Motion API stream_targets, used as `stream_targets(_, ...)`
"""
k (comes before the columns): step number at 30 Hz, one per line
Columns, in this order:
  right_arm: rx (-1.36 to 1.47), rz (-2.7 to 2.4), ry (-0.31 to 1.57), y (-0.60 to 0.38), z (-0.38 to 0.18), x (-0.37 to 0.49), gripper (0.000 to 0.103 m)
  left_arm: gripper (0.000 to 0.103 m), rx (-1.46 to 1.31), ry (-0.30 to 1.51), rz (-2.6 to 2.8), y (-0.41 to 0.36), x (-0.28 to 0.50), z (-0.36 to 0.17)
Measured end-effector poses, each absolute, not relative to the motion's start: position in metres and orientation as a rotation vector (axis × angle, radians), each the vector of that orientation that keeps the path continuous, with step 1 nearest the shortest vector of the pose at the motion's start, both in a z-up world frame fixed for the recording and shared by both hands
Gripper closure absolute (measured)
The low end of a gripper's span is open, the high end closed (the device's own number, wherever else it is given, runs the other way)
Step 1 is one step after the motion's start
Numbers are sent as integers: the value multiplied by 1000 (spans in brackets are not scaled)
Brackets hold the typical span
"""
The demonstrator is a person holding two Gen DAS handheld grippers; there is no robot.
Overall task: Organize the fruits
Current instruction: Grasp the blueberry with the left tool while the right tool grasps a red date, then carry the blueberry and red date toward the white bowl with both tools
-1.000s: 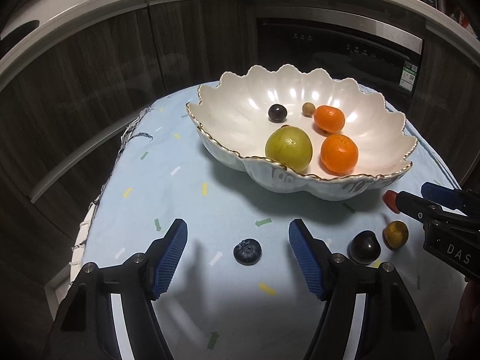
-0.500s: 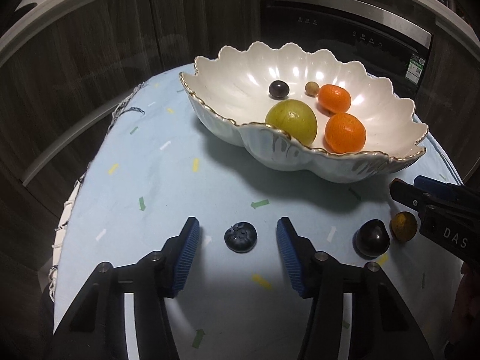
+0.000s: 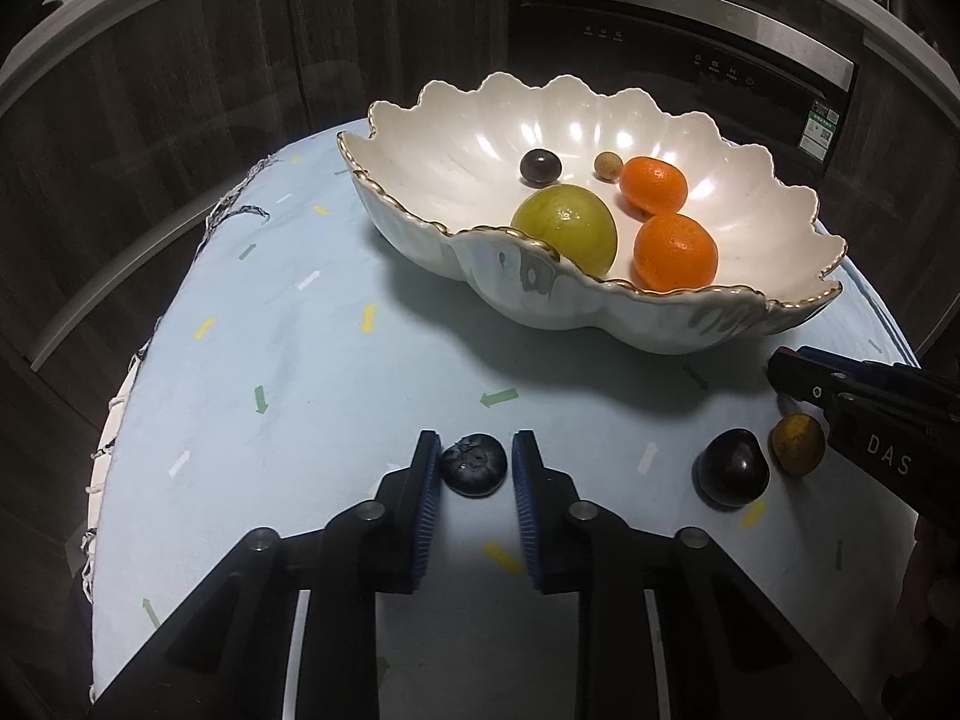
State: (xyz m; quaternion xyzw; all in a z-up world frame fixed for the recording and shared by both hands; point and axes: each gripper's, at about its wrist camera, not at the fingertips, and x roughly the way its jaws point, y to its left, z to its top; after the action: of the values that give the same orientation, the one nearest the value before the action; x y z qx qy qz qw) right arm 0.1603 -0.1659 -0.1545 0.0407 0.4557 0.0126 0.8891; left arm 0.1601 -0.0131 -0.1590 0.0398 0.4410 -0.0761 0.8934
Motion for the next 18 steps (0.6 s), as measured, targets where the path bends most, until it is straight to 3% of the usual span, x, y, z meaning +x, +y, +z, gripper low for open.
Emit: stream_targets(18, 78, 4, 905, -168, -135, 151, 83, 80, 103, 860, -164, -15, 151, -137)
